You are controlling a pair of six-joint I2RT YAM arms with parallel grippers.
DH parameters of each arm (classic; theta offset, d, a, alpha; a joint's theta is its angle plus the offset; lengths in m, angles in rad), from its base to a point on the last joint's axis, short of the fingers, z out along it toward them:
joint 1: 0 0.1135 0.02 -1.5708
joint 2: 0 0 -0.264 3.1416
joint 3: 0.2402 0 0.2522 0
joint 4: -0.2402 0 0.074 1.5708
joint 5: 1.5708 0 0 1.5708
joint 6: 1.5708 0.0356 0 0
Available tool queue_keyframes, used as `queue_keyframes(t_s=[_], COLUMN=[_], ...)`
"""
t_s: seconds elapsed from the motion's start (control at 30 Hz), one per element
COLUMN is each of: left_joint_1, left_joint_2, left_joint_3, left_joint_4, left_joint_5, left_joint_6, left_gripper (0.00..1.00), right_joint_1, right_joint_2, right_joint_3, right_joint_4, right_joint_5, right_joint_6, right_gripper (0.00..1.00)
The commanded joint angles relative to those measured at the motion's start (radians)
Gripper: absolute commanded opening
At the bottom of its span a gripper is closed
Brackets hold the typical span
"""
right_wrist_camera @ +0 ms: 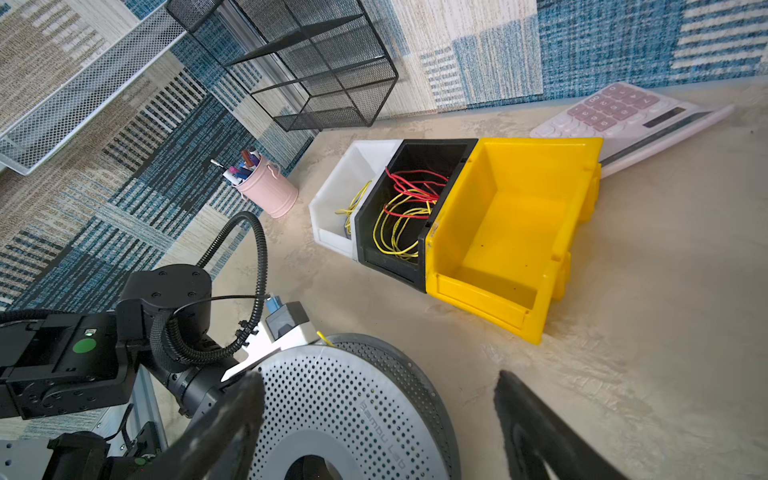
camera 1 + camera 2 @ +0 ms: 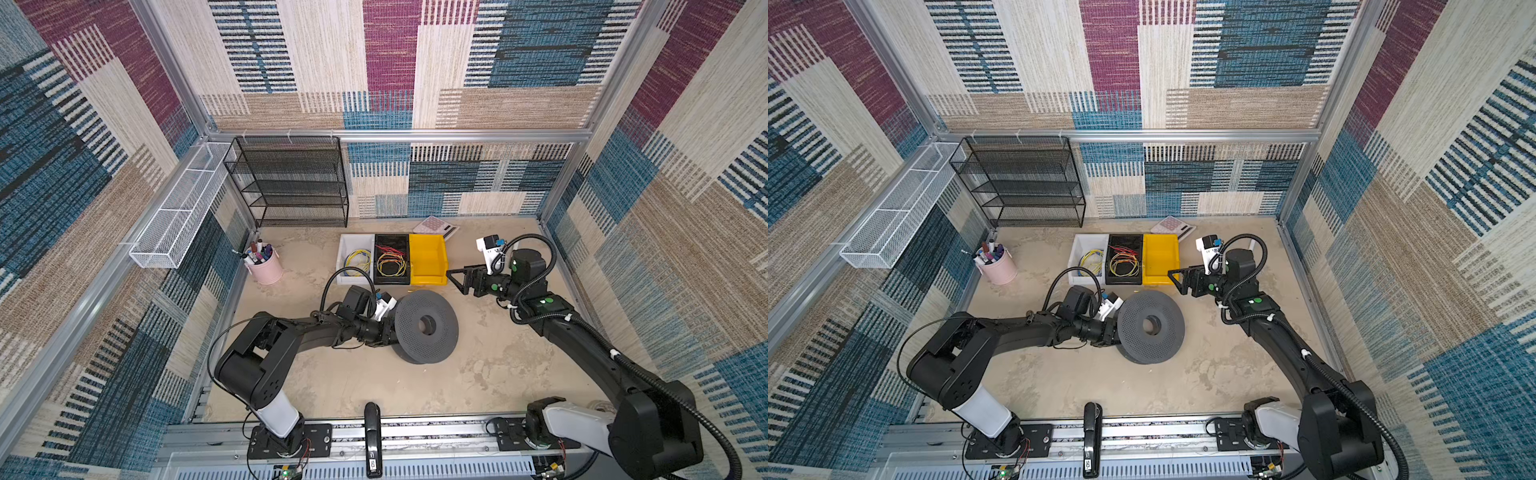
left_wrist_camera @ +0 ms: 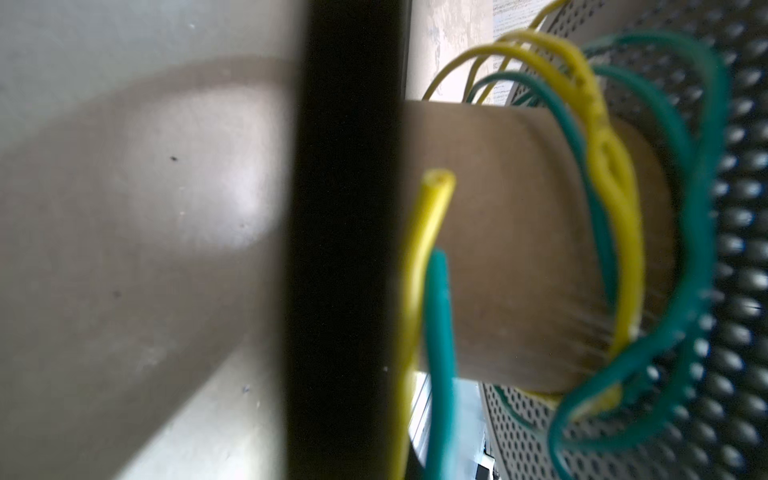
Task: Wrap the cables
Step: 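Lower the spool onto the table with the left gripper, then open the left gripper and withdraw it from the spool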
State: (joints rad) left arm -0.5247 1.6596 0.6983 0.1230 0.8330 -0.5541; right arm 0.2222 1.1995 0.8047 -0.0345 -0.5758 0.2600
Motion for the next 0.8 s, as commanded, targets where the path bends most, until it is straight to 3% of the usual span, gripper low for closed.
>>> queue_keyframes(t_s=[0.0, 0.47, 0.5, 0.53, 0.57, 0.6, 0.77], left_joint_1=[0.011, 0.020, 0.020, 0.020, 0.020, 0.020, 0.020], left_joint_2=[-0.002, -0.040, -0.039, -0.038, -0.036, -0.031, -0.056], left_joint_3=[-0.010, 0.059, 0.060, 0.059, 0.059, 0.061, 0.062], left_joint_4=[-0.157, -0.391, -0.395, -0.395, -0.394, -0.399, -0.415], left_joint_5=[-0.232, -0.428, -0.439, -0.442, -0.441, -0.444, -0.478], left_joint_6=[0.066, 0.141, 0.137, 0.138, 0.135, 0.136, 0.147], left_gripper=[0.11, 0.30, 0.36, 0.48, 0.70, 0.83, 0.89], right_joint_1=[-0.002, -0.006, -0.006, -0.006, -0.007, -0.006, -0.006], right_joint_2=[-0.001, -0.020, -0.021, -0.023, -0.025, -0.030, -0.052], right_joint_3=[-0.002, -0.016, -0.017, -0.018, -0.019, -0.021, -0.026], right_joint_4=[0.041, 0.025, 0.025, 0.025, 0.026, 0.025, 0.011], right_joint_5=[-0.010, -0.009, -0.011, -0.012, -0.014, -0.014, -0.002], right_joint_6=[-0.023, -0.047, -0.045, -0.045, -0.042, -0.043, -0.044], right_gripper=[0.88, 0.88, 0.88, 0.88, 0.88, 0.88, 0.88])
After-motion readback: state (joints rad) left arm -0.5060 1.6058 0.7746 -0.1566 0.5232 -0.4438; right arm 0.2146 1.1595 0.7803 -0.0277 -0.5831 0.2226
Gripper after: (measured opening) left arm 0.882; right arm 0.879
